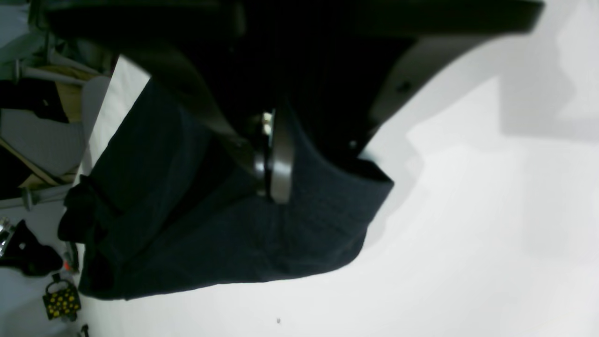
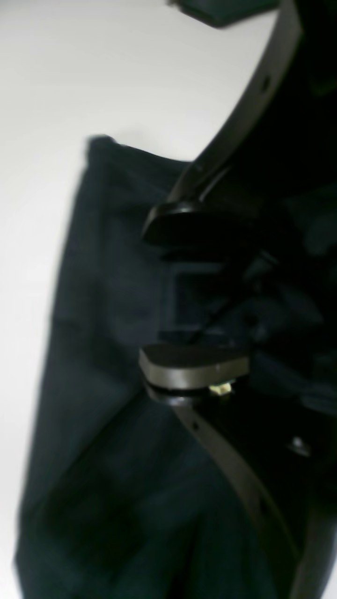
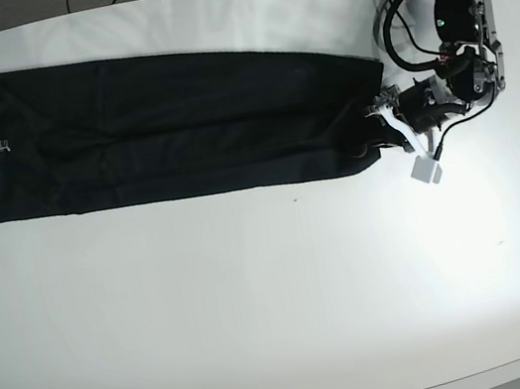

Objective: Fold the T-shirt properly

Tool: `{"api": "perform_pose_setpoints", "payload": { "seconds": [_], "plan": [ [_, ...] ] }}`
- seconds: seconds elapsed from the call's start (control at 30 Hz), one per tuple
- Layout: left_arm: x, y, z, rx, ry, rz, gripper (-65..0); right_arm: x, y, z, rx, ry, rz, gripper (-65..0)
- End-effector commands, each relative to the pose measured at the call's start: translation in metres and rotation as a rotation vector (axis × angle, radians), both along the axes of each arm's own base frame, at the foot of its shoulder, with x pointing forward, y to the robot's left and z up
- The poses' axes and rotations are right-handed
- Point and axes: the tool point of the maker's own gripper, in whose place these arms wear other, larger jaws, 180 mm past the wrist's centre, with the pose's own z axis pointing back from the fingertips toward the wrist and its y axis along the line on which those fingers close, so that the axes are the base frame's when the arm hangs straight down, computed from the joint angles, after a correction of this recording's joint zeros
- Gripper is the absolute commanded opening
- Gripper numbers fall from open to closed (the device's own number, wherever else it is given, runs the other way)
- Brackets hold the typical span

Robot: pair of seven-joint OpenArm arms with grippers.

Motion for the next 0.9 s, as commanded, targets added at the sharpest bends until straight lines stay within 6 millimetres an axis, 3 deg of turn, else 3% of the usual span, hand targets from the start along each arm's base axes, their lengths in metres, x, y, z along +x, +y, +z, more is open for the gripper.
{"api": "perform_pose_setpoints", "payload": {
  "seconds": [0.0,0.07,0.17,0.27,0.4,0.6,0.73,0.87],
  "plan": [
    [-0.036,0.001,-0.032,0.059,0.192,-0.027,-65.0,0.011,0.0,0.02,-0.029,-0.059,0.039,-29.6],
    [-0.026,0.007,-0.027,0.072,0.168,-0.027,-65.0,0.015,0.012,0.026,-0.01,-0.07,0.109,-37.8],
    [-0.009,0.015,-0.011,0.049,0.109,-0.023,-65.0,0.016,0.035,0.024,0.074,-0.067,0.206,-65.0],
    [0.01,0.031,0.008,0.035,0.043,0.004,-65.0,0.013,0.046,0.016,0.113,-0.056,0.263,-65.0],
    [0.03,0.059,0.026,0.066,-0.011,0.057,-65.0,0.011,0.028,-0.003,0.103,-0.033,0.21,-65.0],
    [0.032,0.088,0.038,0.113,-0.026,0.062,-65.0,-0.006,0.002,-0.054,0.157,0.052,0.132,-65.0],
    [0.032,0.086,0.048,0.069,-0.054,0.034,-65.0,-0.015,0.016,-0.072,0.246,0.084,0.138,-65.0],
    [0.027,0.065,0.07,-0.079,-0.095,-0.039,-65.0,-0.019,0.028,-0.08,0.281,0.094,0.142,-65.0]
  ]
}}
